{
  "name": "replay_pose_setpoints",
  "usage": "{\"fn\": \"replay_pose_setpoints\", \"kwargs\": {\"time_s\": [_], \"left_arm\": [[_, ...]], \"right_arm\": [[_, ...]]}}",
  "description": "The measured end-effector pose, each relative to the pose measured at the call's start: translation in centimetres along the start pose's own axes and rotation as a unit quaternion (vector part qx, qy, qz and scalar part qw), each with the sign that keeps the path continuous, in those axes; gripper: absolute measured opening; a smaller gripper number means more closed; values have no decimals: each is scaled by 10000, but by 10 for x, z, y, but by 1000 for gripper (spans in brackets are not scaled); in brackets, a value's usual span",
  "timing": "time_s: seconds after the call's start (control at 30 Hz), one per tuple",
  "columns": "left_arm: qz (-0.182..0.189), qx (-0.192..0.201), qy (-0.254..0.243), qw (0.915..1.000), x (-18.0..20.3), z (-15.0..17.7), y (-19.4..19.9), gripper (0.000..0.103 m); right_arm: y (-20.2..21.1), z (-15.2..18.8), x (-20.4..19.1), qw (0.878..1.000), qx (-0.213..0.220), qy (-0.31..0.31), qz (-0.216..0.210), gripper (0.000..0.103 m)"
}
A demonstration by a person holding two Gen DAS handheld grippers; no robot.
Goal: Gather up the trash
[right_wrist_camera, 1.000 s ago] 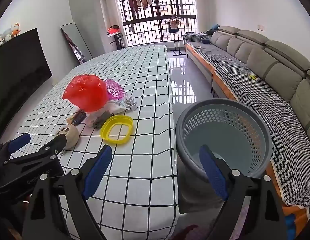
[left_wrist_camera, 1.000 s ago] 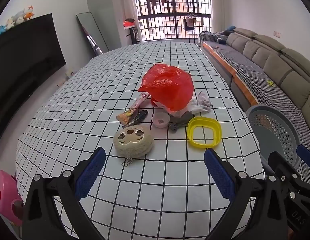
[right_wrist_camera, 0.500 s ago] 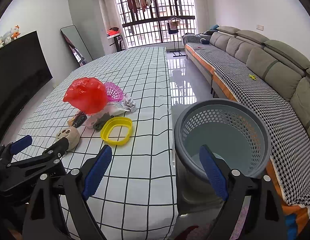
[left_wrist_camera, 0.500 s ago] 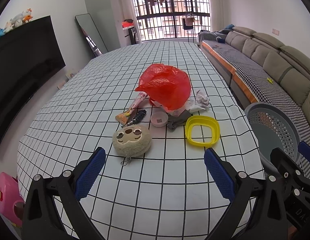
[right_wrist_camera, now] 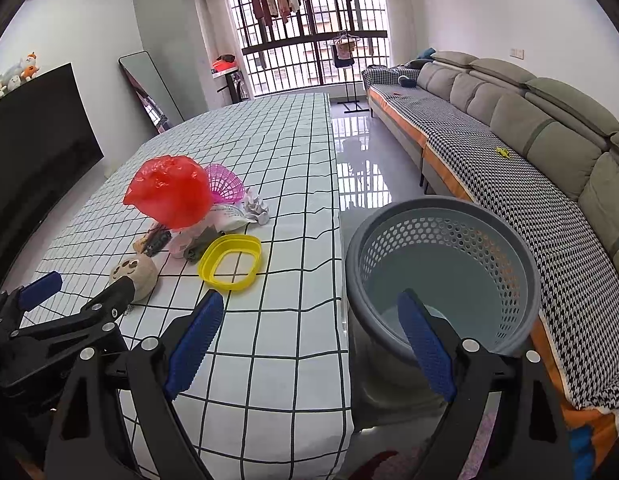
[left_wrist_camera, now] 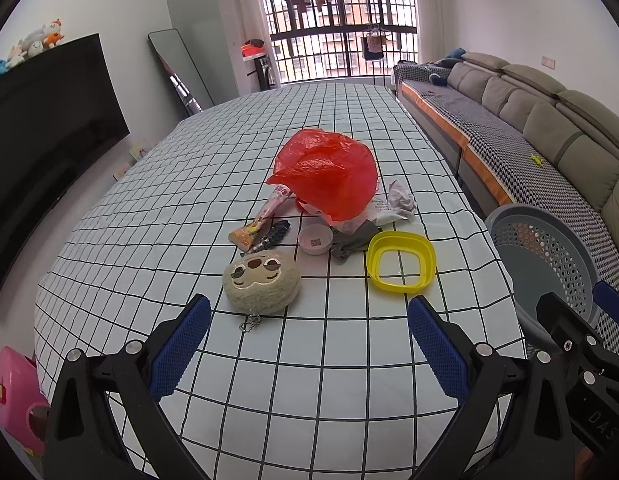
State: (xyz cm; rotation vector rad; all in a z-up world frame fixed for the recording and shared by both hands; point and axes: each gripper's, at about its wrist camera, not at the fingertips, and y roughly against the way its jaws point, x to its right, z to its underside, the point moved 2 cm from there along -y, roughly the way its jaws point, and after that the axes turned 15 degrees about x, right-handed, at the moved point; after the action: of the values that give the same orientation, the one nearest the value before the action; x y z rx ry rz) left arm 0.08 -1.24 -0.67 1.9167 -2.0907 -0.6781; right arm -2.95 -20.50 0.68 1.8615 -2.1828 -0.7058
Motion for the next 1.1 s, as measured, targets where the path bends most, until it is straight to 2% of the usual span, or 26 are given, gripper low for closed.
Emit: {"fn": "replay_pose_setpoints", "kwargs": {"time_s": [1.1], "left_arm": [[-19,3,-35,10000,0,-1,1,97]], "right_arm": [[2,0,2,10000,35,-32,18,85]]}}
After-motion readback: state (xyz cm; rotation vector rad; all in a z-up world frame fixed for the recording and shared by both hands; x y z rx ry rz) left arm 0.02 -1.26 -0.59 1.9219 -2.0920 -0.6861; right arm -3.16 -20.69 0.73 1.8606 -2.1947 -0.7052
